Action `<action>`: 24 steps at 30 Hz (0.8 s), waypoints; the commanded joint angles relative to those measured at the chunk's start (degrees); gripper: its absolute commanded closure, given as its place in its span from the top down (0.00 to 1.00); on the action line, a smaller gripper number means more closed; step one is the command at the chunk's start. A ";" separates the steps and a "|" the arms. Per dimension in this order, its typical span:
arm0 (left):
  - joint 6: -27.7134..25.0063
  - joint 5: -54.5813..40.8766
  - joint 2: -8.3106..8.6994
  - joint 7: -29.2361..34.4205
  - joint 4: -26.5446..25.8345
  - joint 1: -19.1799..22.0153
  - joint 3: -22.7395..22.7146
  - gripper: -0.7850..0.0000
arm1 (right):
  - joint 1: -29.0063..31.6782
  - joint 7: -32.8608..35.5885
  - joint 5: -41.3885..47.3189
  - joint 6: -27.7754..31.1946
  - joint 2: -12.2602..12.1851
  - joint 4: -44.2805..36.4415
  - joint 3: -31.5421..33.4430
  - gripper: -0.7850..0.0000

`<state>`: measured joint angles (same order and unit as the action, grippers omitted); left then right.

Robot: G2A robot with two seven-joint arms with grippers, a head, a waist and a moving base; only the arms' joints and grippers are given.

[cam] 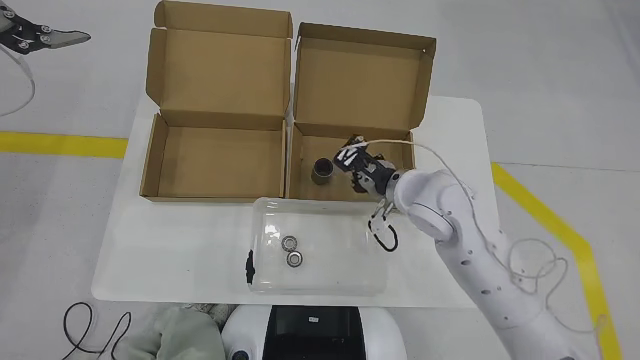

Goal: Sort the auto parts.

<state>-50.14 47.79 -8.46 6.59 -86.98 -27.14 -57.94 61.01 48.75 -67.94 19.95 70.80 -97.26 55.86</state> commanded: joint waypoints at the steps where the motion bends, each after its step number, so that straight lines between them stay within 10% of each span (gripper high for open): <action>1: 0.00 0.00 0.00 0.00 0.00 0.00 0.00 1.00 | -1.01 0.70 0.47 -0.33 0.23 1.66 -0.64 0.00; 24: 0.00 0.00 0.00 0.00 0.00 0.00 0.00 1.00 | -9.07 1.67 2.85 -1.76 3.11 17.51 -7.58 0.00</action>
<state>-50.14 47.79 -8.46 6.59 -86.98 -27.14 -57.94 52.21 50.51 -65.15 18.25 73.82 -80.26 48.45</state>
